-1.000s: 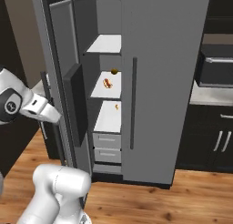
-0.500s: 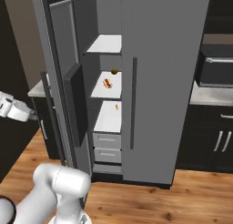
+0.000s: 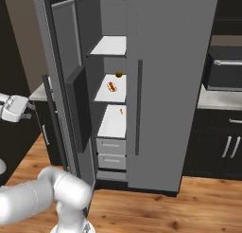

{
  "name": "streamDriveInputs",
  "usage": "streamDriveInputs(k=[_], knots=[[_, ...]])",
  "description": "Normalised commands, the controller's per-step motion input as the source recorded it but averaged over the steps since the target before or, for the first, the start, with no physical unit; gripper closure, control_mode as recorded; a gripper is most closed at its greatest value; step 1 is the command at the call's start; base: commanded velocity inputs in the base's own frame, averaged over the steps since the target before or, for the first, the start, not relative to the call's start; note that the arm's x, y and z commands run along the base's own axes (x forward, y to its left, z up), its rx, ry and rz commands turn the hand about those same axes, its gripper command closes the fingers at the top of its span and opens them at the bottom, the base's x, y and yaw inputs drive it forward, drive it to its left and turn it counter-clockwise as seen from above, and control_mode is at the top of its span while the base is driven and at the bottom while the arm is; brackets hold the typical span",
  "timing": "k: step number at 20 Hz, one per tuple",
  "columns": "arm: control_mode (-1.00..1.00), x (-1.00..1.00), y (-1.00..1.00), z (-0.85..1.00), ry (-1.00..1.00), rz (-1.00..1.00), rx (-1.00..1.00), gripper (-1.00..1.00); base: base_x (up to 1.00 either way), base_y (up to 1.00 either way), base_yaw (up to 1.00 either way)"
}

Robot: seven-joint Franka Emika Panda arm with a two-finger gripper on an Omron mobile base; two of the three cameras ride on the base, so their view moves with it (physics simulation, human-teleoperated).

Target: Store the hot dog in the freezer for long-term storage. Close the freezer door after placing the cooked food.

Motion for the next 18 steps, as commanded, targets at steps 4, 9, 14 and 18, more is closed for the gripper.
streamDriveInputs(k=[4,9,14,18], knots=[[-1.00,0.40,0.13,-0.13,-0.04,-0.07,0.00,-1.00,0.00,0.00,0.00],[-1.00,0.52,0.09,-0.08,0.00,-0.03,0.00,-1.00,0.00,0.00,0.00],[-1.00,0.67,0.00,-0.15,0.00,0.00,0.00,-1.00,0.00,0.00,0.00],[-1.00,0.64,0.00,-0.19,-0.01,0.00,0.00,-1.00,0.00,0.00,0.00]])
